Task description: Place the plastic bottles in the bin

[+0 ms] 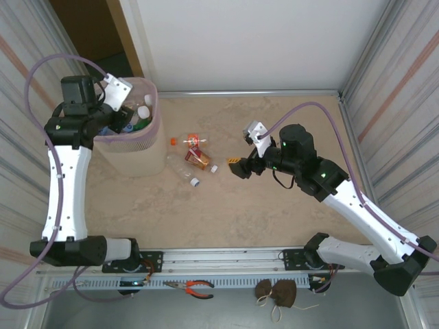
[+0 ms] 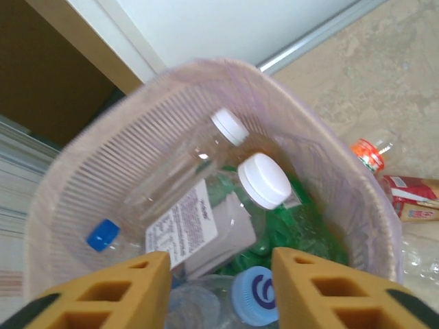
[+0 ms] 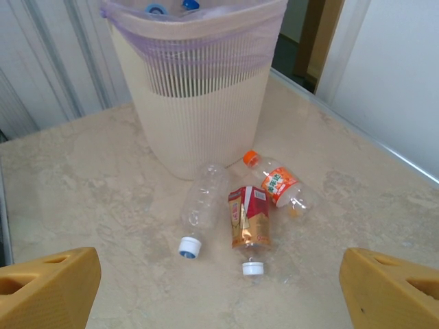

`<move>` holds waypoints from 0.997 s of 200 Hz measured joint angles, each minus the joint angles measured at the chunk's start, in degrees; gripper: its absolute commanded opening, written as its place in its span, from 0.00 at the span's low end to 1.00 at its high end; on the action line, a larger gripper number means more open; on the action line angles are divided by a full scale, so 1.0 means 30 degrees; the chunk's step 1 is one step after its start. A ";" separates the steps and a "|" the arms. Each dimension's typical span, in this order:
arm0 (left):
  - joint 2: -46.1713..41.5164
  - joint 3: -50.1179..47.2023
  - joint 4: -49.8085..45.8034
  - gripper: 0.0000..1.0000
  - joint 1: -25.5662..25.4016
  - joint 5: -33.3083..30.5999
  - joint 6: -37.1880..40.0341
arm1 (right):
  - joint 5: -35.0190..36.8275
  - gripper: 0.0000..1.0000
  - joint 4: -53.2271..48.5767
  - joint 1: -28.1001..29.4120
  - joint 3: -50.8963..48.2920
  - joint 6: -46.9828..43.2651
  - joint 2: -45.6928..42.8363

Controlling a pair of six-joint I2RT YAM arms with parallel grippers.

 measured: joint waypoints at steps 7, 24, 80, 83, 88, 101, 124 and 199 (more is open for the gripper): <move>0.0262 0.0000 -0.0262 0.30 0.0153 0.0160 -0.0291 | 0.0000 0.89 -0.0007 0.0000 0.0000 0.0007 -0.0022; 0.0860 -0.0073 -0.0758 0.28 0.0597 0.0517 -0.1005 | 0.0000 0.89 -0.0007 0.0000 0.0000 0.0022 -0.0058; 0.1996 -0.1392 -0.1523 0.26 0.1537 0.1894 -0.2761 | 0.0007 0.89 -0.0051 0.0000 0.0000 0.0073 -0.0058; 0.2069 -0.1421 -0.1494 0.26 0.1552 0.2033 -0.2827 | 0.0007 0.89 -0.0051 0.0000 0.0000 0.0080 -0.0058; 0.2171 -0.1428 -0.1435 0.26 0.1566 0.2157 -0.2929 | 0.0022 0.89 -0.0051 0.0000 0.0000 0.0087 -0.0058; 0.2324 -0.1428 -0.1275 0.26 0.1647 0.2455 -0.3147 | 0.0095 0.89 -0.0051 0.0000 0.0000 0.0270 -0.0058; 0.2375 -0.1421 -0.1282 0.28 0.1734 0.2739 -0.3446 | 0.0306 0.89 -0.0146 0.0000 0.0000 0.0554 -0.0058; 0.1617 -0.0495 -0.0860 0.34 0.1763 0.4583 -0.5013 | 0.0801 0.87 -0.1005 0.0000 0.0204 0.1275 0.1763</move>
